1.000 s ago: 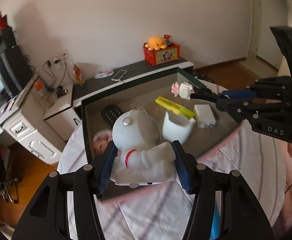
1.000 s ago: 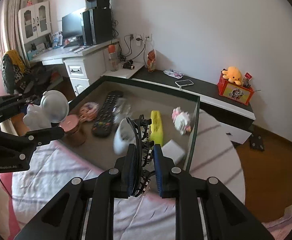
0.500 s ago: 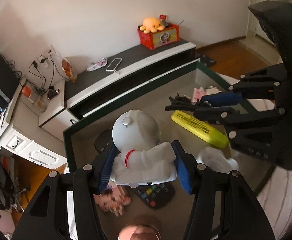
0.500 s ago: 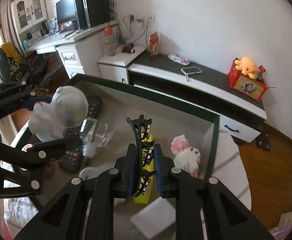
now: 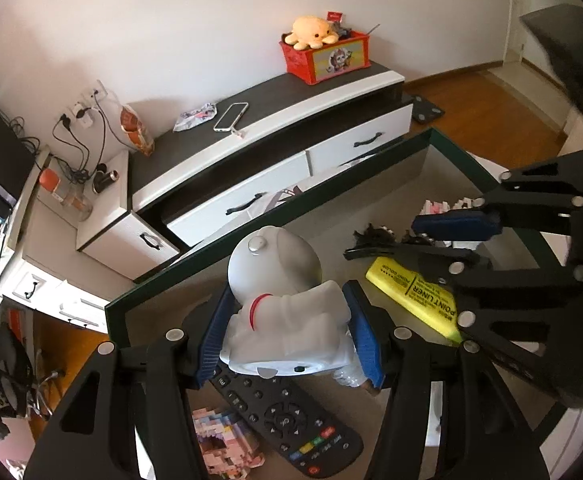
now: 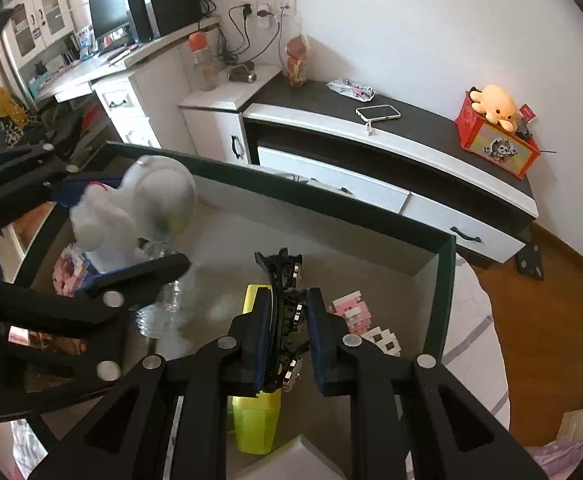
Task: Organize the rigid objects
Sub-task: 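Open left gripper to drop the astronaut while right gripper releases the hair clip, then withdraw both open grippers from the box toward the blue highlighter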
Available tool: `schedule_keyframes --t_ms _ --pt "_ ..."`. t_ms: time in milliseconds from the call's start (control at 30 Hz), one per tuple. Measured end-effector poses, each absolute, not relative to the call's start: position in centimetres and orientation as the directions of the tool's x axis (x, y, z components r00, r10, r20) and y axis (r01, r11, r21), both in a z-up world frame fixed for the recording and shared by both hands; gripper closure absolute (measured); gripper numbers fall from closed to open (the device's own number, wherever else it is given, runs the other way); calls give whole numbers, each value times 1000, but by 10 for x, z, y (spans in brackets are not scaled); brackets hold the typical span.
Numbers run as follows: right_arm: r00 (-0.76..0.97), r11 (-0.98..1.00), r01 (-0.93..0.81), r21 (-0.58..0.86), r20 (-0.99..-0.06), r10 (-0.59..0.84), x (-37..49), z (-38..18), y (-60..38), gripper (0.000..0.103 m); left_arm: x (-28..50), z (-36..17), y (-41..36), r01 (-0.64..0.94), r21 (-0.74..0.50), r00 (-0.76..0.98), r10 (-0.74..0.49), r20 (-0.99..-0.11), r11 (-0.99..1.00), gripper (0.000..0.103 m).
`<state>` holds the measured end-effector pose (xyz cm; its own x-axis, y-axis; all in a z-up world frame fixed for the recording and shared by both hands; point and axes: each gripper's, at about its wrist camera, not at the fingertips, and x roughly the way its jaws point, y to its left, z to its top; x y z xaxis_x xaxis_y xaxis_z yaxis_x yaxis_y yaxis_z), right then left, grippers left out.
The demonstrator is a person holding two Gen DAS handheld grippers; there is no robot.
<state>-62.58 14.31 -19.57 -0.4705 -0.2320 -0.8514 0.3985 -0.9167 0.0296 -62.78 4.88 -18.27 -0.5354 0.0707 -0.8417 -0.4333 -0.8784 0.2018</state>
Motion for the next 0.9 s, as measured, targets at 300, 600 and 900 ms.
schedule_keyframes --t_ms 300,600,900 --pt "-518 -935 351 56 -820 -243 -617 -182 156 60 -618 -183 50 -399 250 -561 19 -828 -882 21" --pt "-558 -940 329 85 -786 -266 -578 -160 169 22 -577 -151 28 -335 288 -639 -8 -769 -897 3" --pt "-637 -953 302 27 -738 -223 -510 -136 172 19 -489 -121 -13 -281 273 -715 11 -699 -920 1"
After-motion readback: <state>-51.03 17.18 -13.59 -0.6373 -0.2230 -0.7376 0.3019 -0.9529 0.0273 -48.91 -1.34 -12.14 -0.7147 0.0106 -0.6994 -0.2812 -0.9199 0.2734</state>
